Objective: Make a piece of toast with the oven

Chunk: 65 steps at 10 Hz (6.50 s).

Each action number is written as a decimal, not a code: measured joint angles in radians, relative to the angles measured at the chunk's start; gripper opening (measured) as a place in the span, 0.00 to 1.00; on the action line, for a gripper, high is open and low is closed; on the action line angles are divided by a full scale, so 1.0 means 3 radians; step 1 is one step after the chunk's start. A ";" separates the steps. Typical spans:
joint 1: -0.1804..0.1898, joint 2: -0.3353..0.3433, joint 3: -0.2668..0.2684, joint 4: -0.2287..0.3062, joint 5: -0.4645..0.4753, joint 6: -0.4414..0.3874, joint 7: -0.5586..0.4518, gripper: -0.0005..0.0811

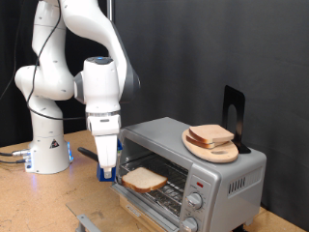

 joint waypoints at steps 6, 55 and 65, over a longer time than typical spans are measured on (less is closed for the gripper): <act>0.0233 -0.0100 -0.0305 0.0114 0.0299 -0.0319 -0.0316 0.59; 0.0580 -0.0567 -0.0814 -0.0006 0.0780 -0.1182 -0.0660 0.58; 0.0557 -0.0706 -0.1572 0.0187 0.0891 -0.2239 -0.1314 0.58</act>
